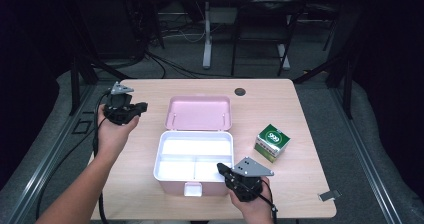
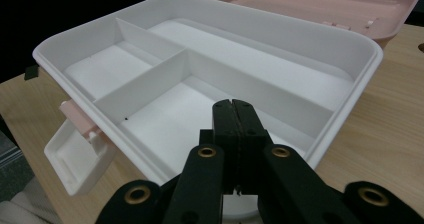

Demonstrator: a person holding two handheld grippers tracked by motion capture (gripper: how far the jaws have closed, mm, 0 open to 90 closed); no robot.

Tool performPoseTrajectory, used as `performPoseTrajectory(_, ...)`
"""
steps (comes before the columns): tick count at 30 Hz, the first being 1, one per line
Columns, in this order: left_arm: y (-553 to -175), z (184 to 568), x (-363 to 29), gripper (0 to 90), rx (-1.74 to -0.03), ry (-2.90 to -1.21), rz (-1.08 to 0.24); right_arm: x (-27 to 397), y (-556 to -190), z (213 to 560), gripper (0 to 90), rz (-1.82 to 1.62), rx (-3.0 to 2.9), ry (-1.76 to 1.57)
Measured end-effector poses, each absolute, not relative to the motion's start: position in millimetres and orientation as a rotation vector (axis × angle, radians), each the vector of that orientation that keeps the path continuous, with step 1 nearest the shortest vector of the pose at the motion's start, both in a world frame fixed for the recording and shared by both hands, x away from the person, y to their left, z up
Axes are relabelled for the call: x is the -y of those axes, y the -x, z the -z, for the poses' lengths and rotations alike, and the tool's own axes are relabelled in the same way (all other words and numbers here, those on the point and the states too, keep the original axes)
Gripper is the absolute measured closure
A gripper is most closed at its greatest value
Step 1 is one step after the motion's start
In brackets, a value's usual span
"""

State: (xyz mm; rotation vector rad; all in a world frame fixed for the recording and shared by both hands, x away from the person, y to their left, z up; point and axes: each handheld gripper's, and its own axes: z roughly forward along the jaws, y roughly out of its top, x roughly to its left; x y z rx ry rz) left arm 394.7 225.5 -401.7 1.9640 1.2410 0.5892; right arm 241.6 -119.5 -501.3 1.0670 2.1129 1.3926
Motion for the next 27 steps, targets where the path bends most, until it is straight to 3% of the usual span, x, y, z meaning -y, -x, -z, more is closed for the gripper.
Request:
performPoseTrajectory(17,-406.7,404.2,-219.0,84.9,-1.304,-2.432,-0.380,118.3,-241.2,501.0,90.0,-1.378,-2.112,-1.064)
performPoseTrajectory(27,-407.5,398.5,-208.4,84.9,-1.316,-2.694,-0.328,115.0,-241.4,502.3,90.0,-1.386,-2.134,-1.047)
